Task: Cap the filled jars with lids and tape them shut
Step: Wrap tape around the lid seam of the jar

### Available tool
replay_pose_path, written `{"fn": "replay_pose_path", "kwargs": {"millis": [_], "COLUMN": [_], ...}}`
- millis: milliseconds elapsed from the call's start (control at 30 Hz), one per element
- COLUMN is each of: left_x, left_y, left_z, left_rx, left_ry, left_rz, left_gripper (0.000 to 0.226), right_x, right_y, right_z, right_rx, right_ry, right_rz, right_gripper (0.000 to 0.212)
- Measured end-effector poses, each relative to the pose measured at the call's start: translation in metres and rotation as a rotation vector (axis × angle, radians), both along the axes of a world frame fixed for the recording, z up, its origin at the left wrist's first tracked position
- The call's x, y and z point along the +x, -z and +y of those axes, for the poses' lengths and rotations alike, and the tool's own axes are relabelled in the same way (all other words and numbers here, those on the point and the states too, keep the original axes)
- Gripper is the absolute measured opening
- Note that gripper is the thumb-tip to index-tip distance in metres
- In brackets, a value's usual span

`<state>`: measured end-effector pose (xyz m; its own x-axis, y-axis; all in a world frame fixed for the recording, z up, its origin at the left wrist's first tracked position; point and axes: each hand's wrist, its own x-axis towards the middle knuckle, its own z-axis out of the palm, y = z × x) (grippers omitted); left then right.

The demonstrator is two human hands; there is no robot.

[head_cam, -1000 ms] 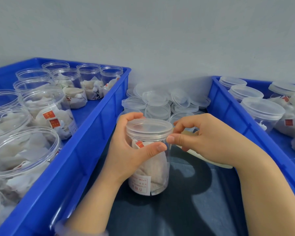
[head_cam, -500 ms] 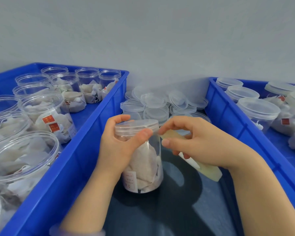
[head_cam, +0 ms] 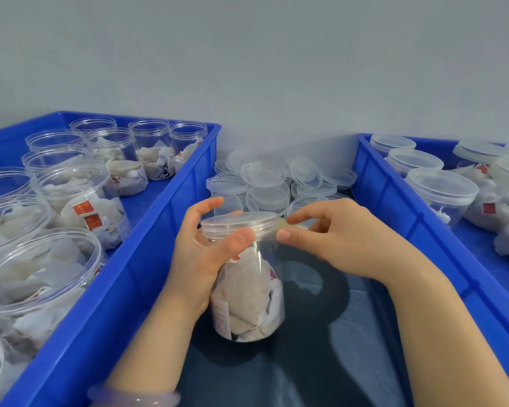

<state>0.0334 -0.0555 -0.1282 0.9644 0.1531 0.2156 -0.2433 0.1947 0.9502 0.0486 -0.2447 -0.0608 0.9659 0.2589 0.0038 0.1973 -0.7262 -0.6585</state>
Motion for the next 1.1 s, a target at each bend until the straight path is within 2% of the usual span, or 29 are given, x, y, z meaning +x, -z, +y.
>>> {"fn": "replay_pose_path", "kwargs": {"millis": [167, 233, 300, 400, 533, 667, 800, 900, 1000, 1100], "left_x": [0.0, 0.0, 0.0, 0.002, 0.001, 0.003, 0.001, 0.001, -0.001, -0.001], "left_y": [0.001, 0.002, 0.003, 0.004, 0.002, 0.002, 0.003, 0.003, 0.002, 0.0], "left_z": [0.003, 0.004, 0.006, 0.009, 0.007, 0.012, 0.009, 0.007, 0.007, 0.008], "left_rx": [0.02, 0.041, 0.054, 0.075, 0.088, 0.03, 0.02, 0.021, -0.001, -0.026], "left_ry": [0.036, 0.052, 0.073, 0.111, 0.102, 0.05, 0.092, 0.1, 0.12, 0.145], "left_rz": [-0.004, -0.004, 0.002, 0.011, 0.008, 0.001, 0.022, 0.016, 0.03, 0.043], "left_gripper": [0.08, 0.093, 0.097, 0.083, 0.093, 0.078, 0.09, 0.086, 0.105, 0.11], "right_x": [0.001, 0.001, 0.001, 0.0, -0.003, -0.006, -0.004, -0.002, 0.001, 0.003], "right_y": [0.002, 0.002, 0.001, -0.001, -0.003, -0.006, -0.004, -0.002, 0.001, 0.004], "right_z": [0.002, 0.002, 0.001, -0.003, -0.005, -0.003, -0.001, -0.001, 0.002, 0.003], "right_rx": [-0.008, -0.002, -0.007, -0.026, -0.018, -0.007, -0.006, -0.013, 0.002, -0.02], "right_ry": [-0.018, -0.025, -0.045, -0.063, -0.027, -0.003, 0.008, 0.004, -0.024, -0.054], "right_rz": [0.0, 0.001, -0.004, -0.018, -0.045, -0.062, -0.065, -0.037, -0.009, 0.007], "right_gripper": [0.06, 0.067, 0.078, 0.08, 0.078, 0.076, 0.067, 0.072, 0.075, 0.083]}}
